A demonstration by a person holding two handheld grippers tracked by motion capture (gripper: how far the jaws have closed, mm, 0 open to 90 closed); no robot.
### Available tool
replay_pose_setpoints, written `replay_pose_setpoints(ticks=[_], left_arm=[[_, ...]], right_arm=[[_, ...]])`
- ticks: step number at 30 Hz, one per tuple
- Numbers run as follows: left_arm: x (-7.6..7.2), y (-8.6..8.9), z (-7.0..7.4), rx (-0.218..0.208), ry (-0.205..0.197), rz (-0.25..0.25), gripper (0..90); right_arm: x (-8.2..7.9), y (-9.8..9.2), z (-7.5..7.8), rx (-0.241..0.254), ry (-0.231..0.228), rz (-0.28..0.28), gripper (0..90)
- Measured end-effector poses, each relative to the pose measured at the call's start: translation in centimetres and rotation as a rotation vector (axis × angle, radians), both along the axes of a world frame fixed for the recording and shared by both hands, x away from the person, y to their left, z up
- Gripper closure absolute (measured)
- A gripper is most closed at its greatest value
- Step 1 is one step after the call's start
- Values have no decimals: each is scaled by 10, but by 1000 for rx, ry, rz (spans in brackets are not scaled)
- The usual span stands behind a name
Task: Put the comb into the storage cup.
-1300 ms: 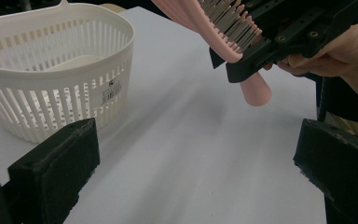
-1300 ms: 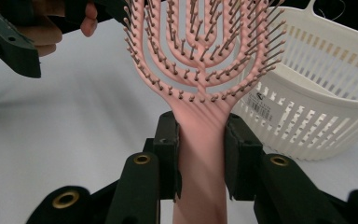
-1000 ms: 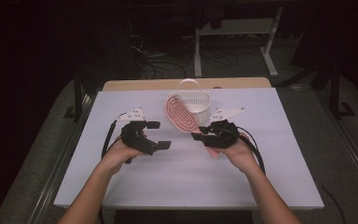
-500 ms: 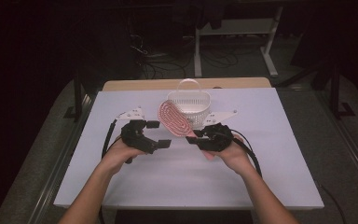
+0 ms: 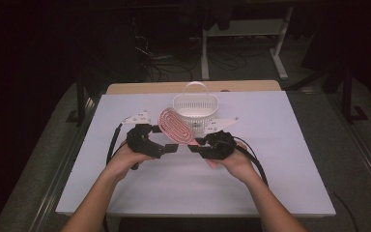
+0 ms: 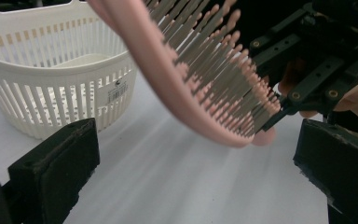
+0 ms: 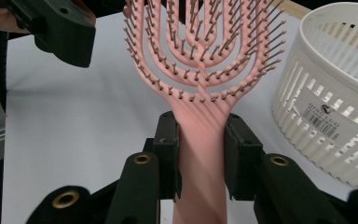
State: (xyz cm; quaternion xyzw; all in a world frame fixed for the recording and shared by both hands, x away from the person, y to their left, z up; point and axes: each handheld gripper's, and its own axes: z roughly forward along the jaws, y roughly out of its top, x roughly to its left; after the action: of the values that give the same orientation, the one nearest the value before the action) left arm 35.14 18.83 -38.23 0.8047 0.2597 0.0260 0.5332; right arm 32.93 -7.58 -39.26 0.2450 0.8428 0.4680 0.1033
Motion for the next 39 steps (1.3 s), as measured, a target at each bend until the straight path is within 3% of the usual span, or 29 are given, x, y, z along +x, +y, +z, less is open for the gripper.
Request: replay_pose_setpoints(ticks=[15,25,39], left_arm=[[1,0,-1,-5,1,31,3],[1,5,1,-27,3,72,144],[5,13,0,-44,55,100,338]], right_arm=[[-3,13,-10,-25,-10,19,685],[-4,18,-16,-44,-25,9,685],[-5,23,-22,-59,-36,4,684]])
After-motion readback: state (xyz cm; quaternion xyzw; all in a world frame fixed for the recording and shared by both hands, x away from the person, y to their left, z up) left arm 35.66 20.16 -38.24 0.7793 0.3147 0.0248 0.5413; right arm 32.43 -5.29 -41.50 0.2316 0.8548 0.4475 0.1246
